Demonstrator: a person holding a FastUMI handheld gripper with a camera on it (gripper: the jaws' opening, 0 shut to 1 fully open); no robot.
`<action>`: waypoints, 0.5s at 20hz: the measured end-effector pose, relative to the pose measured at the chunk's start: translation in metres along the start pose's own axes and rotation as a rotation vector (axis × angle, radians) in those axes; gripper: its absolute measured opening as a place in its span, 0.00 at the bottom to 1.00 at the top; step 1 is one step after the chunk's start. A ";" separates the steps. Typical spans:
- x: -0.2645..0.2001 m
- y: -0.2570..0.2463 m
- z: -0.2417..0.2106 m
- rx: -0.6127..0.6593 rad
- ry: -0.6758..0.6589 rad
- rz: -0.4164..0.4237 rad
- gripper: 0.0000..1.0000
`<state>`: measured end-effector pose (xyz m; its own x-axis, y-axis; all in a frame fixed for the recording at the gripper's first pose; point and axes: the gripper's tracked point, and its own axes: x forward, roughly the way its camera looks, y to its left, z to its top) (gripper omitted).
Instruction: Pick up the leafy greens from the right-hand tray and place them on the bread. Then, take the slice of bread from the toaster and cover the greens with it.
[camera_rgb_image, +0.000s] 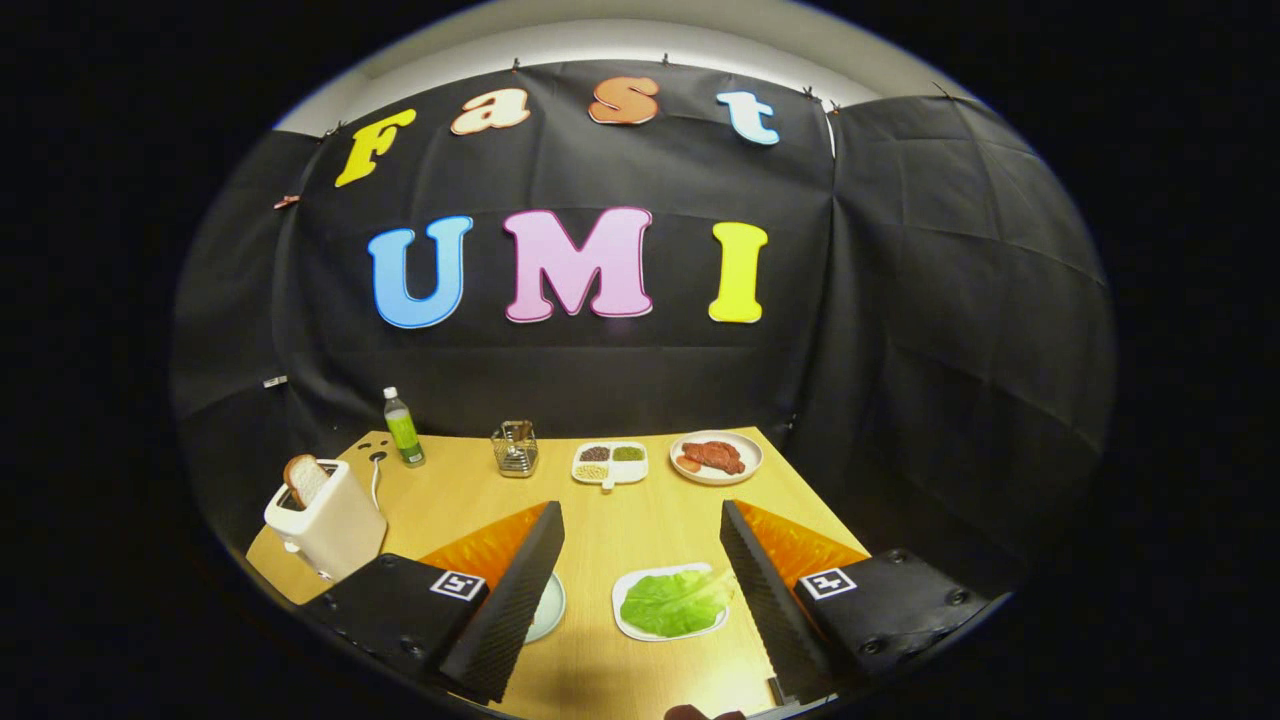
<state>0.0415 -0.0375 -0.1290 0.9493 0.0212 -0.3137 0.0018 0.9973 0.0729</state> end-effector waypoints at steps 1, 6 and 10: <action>0.006 -0.004 -0.006 0.004 0.018 -0.006 0.98; 0.047 -0.018 -0.049 0.004 0.148 -0.009 0.98; 0.083 -0.023 -0.103 0.021 0.289 -0.012 0.98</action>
<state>0.0875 -0.0519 -0.2542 0.8200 0.0318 -0.5715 0.0218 0.9960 0.0867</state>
